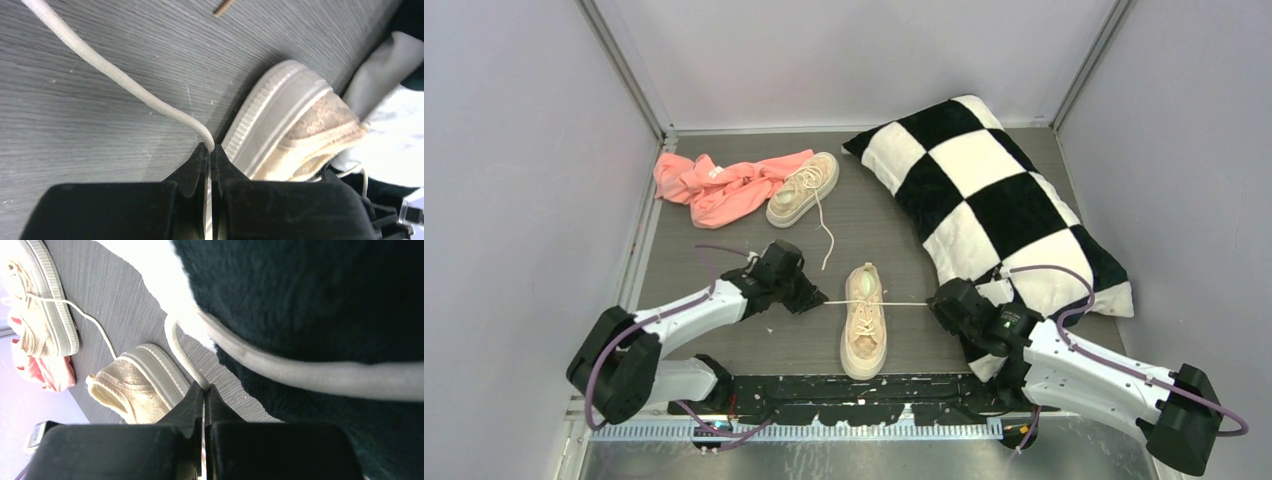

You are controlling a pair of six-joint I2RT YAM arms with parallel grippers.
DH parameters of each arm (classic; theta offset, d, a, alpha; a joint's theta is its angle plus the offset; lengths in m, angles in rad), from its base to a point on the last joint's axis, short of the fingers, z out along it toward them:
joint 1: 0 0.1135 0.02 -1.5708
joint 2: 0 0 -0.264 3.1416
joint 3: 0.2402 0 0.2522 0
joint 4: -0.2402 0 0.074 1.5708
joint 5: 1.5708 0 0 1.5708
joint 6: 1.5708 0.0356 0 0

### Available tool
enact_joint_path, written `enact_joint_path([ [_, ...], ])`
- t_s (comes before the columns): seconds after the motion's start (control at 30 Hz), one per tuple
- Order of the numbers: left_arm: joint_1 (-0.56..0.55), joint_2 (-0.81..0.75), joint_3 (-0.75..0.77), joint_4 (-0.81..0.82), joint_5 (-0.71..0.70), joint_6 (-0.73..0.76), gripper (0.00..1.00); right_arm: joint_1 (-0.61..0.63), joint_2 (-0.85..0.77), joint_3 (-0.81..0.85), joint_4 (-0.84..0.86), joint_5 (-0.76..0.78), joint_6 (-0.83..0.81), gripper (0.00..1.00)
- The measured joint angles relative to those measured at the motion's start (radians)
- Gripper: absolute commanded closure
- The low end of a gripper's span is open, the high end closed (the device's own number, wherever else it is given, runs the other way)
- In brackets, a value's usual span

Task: Tie the shoes
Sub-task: Tie the shoelace on the shoe.

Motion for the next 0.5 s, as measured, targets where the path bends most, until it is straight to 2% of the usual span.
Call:
enact_joint_path([
  [0.23,-0.015,-0.15,0.0,-0.062,-0.011,0.095,1.0,0.0,0.051,0.041,-0.011,0.016,-0.129,0.99],
  [0.4,-0.024,-0.15,0.0,-0.101,-0.053,0.179,0.99,0.0,0.184,0.075,0.035,0.006,-0.259,0.99],
  [0.43,-0.024,-0.14,0.0,-0.101,-0.049,0.209,0.99,0.0,0.209,0.084,0.036,0.003,-0.279,0.97],
  [0.5,-0.025,-0.11,0.013,-0.111,-0.029,0.263,1.0,0.0,0.262,0.111,0.031,-0.002,-0.327,0.83],
])
